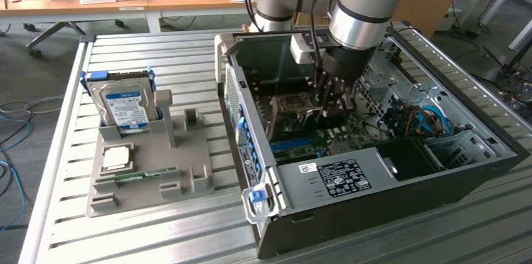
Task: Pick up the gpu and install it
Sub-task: 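Insert the gpu into the slot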
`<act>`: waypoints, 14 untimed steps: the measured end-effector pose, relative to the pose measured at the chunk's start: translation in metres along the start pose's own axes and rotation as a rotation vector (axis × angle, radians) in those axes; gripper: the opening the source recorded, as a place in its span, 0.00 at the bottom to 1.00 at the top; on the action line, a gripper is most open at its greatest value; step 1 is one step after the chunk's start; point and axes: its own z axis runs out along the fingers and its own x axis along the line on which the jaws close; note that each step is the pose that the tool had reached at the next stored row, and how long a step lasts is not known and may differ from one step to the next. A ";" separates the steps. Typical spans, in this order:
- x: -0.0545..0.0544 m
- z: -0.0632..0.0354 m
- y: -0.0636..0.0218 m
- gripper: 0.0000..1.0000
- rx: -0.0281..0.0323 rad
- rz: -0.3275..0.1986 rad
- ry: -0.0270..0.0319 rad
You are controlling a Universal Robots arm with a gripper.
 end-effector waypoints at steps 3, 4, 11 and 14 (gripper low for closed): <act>0.000 0.0047 0.0018 0.27 0.0000 0.000 0.0000; 0.000 0.0061 0.0024 0.27 0.0000 0.000 0.0001; 0.002 0.0077 0.0045 0.27 0.0000 0.000 -0.0001; 0.003 0.0081 0.0066 0.27 0.0000 0.000 0.0000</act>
